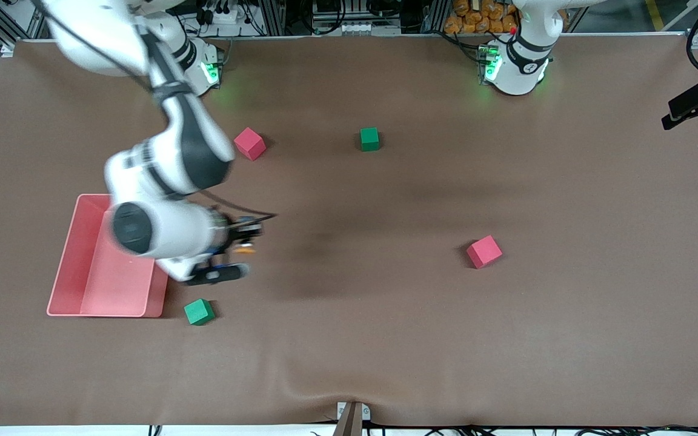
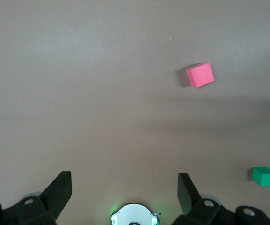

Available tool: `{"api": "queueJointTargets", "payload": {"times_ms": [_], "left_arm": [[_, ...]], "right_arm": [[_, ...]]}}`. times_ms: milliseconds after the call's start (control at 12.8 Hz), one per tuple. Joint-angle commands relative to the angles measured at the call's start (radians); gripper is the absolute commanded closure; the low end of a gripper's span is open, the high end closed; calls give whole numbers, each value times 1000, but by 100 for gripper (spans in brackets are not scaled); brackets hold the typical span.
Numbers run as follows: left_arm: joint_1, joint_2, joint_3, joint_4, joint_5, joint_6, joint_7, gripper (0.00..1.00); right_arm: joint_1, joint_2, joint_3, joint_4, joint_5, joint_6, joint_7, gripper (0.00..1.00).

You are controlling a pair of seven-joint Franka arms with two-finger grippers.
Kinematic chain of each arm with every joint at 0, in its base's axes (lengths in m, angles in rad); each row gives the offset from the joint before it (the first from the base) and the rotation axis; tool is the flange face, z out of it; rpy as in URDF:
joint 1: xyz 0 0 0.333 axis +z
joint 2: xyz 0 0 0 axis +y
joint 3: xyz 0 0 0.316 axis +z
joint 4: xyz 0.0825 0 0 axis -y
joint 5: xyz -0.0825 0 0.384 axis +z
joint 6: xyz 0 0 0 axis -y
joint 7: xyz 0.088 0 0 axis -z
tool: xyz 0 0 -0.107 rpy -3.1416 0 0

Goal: Place and upright button with both arms
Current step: 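Lift the button out of the tray with the right gripper, then carry the button to the middle of the table with the right gripper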

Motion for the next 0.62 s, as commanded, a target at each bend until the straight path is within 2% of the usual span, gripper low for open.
{"api": "queueJointTargets", "payload": {"times_ms": [0, 234, 391, 547], "left_arm": [[-2, -4, -2, -6, 5, 3, 21, 0], [-4, -2, -2, -18, -8, 5, 21, 0], [-4, 1, -2, -18, -20, 5, 20, 0], [-7, 1, -4, -18, -20, 5, 20, 0]], "right_arm": [[133, 79, -14, 39, 33, 166, 124, 100], [262, 185, -17, 45, 27, 359, 198, 100], [325, 248, -18, 51, 24, 436, 209, 100], [368, 323, -20, 105, 22, 472, 241, 100]]}}
